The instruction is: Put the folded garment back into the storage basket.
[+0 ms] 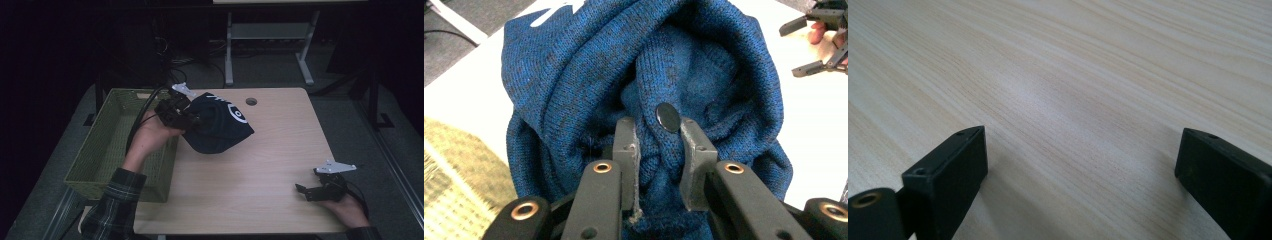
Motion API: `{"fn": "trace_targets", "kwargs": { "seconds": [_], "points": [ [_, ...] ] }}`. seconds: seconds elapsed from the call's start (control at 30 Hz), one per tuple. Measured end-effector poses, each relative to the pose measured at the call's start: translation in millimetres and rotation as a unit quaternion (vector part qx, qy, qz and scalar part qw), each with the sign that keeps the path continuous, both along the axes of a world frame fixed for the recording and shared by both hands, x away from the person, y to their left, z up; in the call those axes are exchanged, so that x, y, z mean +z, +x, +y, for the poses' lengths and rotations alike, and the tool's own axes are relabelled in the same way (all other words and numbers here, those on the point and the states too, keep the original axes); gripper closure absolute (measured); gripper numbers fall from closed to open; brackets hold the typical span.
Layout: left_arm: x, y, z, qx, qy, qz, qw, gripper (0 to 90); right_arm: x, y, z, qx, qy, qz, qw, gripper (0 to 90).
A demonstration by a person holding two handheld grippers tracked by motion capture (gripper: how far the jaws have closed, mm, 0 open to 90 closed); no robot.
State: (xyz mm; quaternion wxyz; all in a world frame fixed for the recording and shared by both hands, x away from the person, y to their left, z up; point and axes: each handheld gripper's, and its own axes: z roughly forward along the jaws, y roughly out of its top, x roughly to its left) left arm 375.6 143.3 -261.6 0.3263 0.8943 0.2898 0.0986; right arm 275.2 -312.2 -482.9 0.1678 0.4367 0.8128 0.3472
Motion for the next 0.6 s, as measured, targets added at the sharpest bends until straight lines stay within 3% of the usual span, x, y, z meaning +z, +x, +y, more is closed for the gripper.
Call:
{"fn": "trace_targets", "kwargs": {
  "seconds": [0.33,0.6],
  "points": [
    [8.9,-3.4,38.7,0.043,-0.01,-0.01,0.999,72.9,0.0,0.0,0.0,0.0,0.0,0.0,1.0,6.3],
    [12.2,-7.6,71.2,0.08,-0.013,-0.016,0.9966,72.9,0.0,0.0,0.0,0.0,0.0,0.0,1.0,6.3]
  ]
}}
